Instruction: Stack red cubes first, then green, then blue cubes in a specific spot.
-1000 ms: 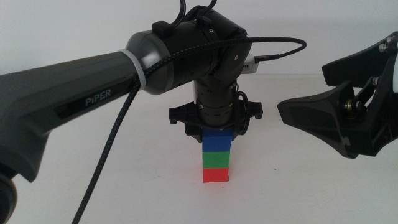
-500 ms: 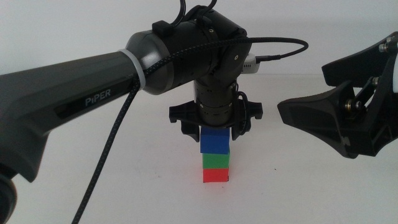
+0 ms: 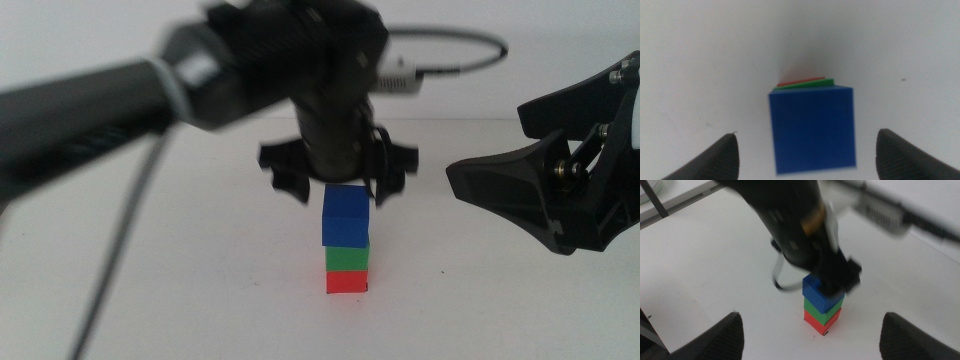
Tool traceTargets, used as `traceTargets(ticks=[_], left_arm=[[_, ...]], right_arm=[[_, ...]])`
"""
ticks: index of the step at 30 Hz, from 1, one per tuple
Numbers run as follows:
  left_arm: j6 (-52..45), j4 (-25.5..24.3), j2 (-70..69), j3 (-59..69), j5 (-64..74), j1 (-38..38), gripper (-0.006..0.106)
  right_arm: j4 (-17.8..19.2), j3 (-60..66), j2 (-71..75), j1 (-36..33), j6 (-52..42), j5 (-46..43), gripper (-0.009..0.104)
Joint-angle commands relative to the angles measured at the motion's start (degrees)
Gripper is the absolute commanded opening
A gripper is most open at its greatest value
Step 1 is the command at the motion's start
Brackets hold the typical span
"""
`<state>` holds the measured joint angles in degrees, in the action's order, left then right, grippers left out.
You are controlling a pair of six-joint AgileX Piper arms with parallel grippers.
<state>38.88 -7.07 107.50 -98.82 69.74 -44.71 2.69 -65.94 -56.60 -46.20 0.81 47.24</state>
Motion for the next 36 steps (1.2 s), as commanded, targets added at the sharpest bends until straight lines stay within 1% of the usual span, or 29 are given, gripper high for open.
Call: traceTargets(ticks=[1,4,7,9,12,14,16,19,21,23,25,29,30,36], left_arm=[[-3.15,0.21,-5.25,-0.69,0.22,0.77,0.093],[-5.02,-1.10,-10.75,-0.69,0.22,0.91,0.093],[-12.99,-5.77,-16.68,-0.41,0.22,0.91,0.093],[-16.57,-8.31,-20.79,0.46,0.22,1.52,0.093],[-22.95,-9.24,-27.89,2.53,0.22,4.57,0.093],[-24.73,-9.88,-33.21,5.87,0.22,9.10,0.093],[-27.72,-8.84,-38.39,10.28,0.22,13.85,0.093],[-34.66,-5.85,-46.89,19.79,-10.24,22.48,0.093],[-35.55,-4.21,-51.96,24.81,-16.12,26.94,0.093],[-35.43,-3.05,-55.64,28.68,-19.25,30.63,0.093],[-35.68,-0.73,-58.15,31.10,-21.03,33.16,0.093],[-35.68,6.21,-62.47,32.94,-21.05,35.58,0.093],[-35.68,7.07,-63.35,32.94,-21.28,35.58,0.093],[-35.68,7.07,-66.70,32.94,-22.00,35.58,0.093]], right_arm=[[0.15,0.16,0.28,-0.03,-0.36,-0.76,0.093],[0.15,0.16,0.28,-0.03,-0.36,-0.76,0.093],[0.15,0.16,0.28,-0.03,-0.36,-0.76,0.093],[0.15,0.16,0.28,-0.03,-0.36,-0.76,0.093],[0.15,0.16,0.28,-0.03,-0.36,-0.76,0.093],[0.15,0.16,0.28,-0.03,-0.36,-0.76,0.093],[-0.14,0.16,0.28,-0.03,-0.36,-0.76,0.093],[0.11,0.16,0.28,-0.03,-0.36,-0.76,0.093],[-0.32,0.16,0.28,-0.03,-0.36,-0.76,0.093],[-0.32,0.16,0.28,-0.03,-0.36,-0.76,0.093],[-0.32,0.16,0.28,-0.03,-0.36,-0.76,0.093],[-0.32,0.16,0.28,-0.03,-0.36,-0.76,0.093],[-0.32,0.16,0.28,-0.03,-0.36,-0.76,0.093],[-0.32,0.16,0.28,-0.03,-0.36,-0.76,0.093]])
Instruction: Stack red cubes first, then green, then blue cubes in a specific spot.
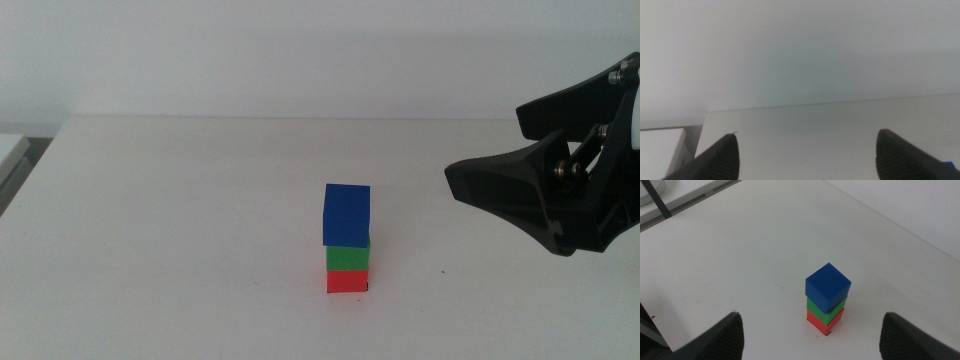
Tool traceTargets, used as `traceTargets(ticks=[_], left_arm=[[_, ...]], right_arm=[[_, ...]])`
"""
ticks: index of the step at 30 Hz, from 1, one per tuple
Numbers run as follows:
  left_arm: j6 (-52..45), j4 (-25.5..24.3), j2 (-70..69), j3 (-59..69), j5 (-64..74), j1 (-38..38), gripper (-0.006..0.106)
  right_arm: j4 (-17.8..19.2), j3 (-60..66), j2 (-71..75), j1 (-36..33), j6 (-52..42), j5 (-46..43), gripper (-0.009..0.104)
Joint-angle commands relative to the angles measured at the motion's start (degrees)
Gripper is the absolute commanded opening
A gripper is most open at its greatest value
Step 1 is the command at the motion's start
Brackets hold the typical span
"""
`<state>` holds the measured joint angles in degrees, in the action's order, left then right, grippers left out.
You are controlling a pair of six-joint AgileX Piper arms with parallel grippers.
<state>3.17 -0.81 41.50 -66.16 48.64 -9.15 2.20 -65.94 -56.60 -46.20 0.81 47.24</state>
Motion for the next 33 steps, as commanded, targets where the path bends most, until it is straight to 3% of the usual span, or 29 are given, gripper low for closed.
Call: traceTargets(ticks=[1,9,16,19,22,24,27,33], left_arm=[[0.03,0.81,-0.87,0.28,-0.89,0.03,0.093],[0.03,1.76,-1.74,1.65,-1.79,0.03,0.093],[0.03,4.44,-6.58,12.61,-12.74,0.03,0.093],[0.03,3.35,-9.72,19.25,-17.76,0.03,0.093],[0.03,4.44,-13.85,27.72,-24.83,0.03,0.093],[0.03,6.04,-17.13,34.29,-29.82,0.03,0.093],[0.03,7.37,-21.82,42.98,-34.06,0.03,0.093],[0.03,7.37,-29.81,56.60,-37.52,0.03,0.093]], right_arm=[[0.17,0.16,0.28,-0.03,-0.36,-0.76,0.093],[0.17,0.16,0.28,-0.03,-0.36,-0.76,0.093],[-1.44,1.18,0.50,-0.03,-0.36,-1.29,0.093],[-3.25,6.67,2.08,1.43,-0.36,-9.04,0.093],[-9.46,17.26,6.41,7.36,-0.36,-22.94,0.093],[-7.27,25.23,10.75,12.10,-0.36,-28.26,0.093],[-2.20,35.00,20.75,20.52,-0.36,-29.24,0.093],[-4.87,49.84,42.64,37.77,-0.36,-29.24,0.093]])
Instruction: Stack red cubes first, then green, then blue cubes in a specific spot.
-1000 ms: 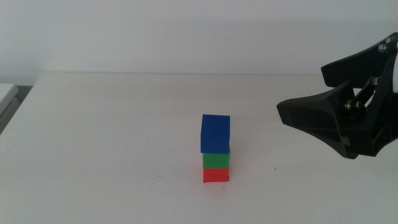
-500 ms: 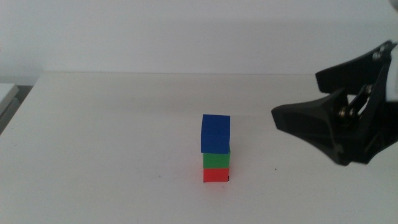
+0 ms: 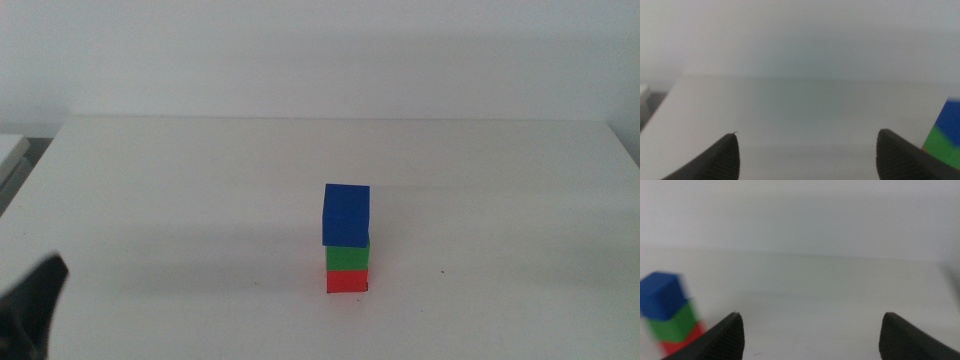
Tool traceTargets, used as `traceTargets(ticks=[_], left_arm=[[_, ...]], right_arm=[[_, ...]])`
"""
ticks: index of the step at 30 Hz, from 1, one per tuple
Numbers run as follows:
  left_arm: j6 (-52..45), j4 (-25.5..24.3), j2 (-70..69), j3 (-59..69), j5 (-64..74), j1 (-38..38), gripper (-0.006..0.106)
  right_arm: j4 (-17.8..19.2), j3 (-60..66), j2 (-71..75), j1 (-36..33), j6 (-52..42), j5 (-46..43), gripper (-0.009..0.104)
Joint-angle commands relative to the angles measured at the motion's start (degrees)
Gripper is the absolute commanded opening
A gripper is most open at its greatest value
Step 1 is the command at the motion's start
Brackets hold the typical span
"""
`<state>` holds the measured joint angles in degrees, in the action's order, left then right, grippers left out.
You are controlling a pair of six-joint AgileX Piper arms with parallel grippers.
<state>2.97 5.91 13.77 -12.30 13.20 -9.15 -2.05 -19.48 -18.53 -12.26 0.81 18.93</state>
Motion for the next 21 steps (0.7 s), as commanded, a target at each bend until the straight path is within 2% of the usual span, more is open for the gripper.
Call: traceTargets(ticks=[1,4,7,9,13,21], left_arm=[[0.23,0.66,-3.36,4.83,-2.08,0.03,0.093],[0.23,0.66,-7.94,9.21,-2.08,0.03,0.093],[0.23,0.10,-11.38,11.89,-2.52,0.03,0.093],[0.23,0.10,-13.77,12.30,-4.07,0.03,0.093],[0.23,0.23,-13.77,12.30,-2.52,0.03,0.093],[0.23,-0.02,-13.77,12.30,-4.00,0.03,0.093]], right_arm=[[-0.62,5.43,8.30,6.24,-0.36,-0.93,0.093],[0.66,10.36,18.53,11.34,-0.36,-0.93,0.093],[0.70,13.59,18.53,14.25,-0.36,-1.78,0.093],[1.35,14.89,18.53,14.76,-0.36,-2.60,0.093],[4.92,18.20,18.53,14.86,-0.36,-3.26,0.093],[5.19,19.48,18.53,14.86,-0.36,-6.34,0.093]])
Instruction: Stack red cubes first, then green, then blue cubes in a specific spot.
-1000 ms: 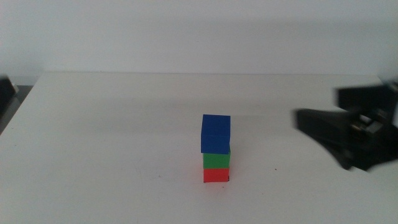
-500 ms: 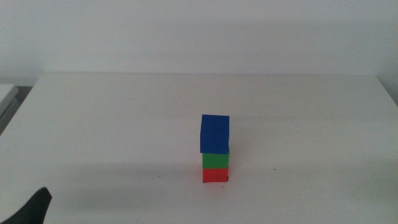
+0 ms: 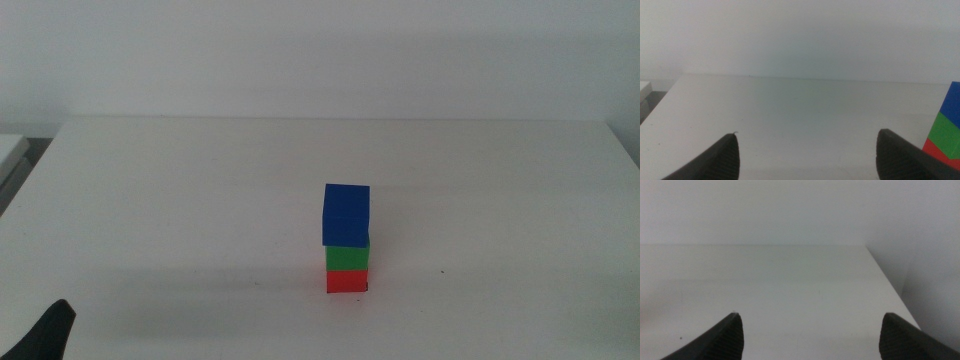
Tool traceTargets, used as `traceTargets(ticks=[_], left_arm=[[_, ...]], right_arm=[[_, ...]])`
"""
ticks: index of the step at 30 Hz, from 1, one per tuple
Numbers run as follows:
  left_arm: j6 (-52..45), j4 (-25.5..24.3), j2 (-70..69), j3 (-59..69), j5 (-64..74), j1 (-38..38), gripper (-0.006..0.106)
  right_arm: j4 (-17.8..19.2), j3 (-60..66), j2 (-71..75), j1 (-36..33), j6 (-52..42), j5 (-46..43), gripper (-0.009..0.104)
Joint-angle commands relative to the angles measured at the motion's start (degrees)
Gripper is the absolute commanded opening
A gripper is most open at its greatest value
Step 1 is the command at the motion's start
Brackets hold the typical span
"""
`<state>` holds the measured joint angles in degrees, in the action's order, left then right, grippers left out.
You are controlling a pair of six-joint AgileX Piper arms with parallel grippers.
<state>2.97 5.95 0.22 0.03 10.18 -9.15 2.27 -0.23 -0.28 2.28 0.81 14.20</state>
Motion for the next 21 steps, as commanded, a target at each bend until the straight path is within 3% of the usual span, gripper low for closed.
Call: traceTargets(ticks=[1,12,21], left_arm=[[0.23,-0.07,-0.22,-0.03,-0.99,0.03,0.093],[0.23,-0.07,-0.22,-0.03,-0.99,0.03,0.093],[0.09,-0.07,-0.22,-0.03,-0.99,4.14,0.093]], right_arm=[[0.87,0.23,0.28,0.33,-0.36,-2.20,0.093],[0.87,0.23,0.28,0.33,-0.36,-3.51,0.093],[0.53,0.23,0.28,0.33,-0.36,-3.49,0.093]])
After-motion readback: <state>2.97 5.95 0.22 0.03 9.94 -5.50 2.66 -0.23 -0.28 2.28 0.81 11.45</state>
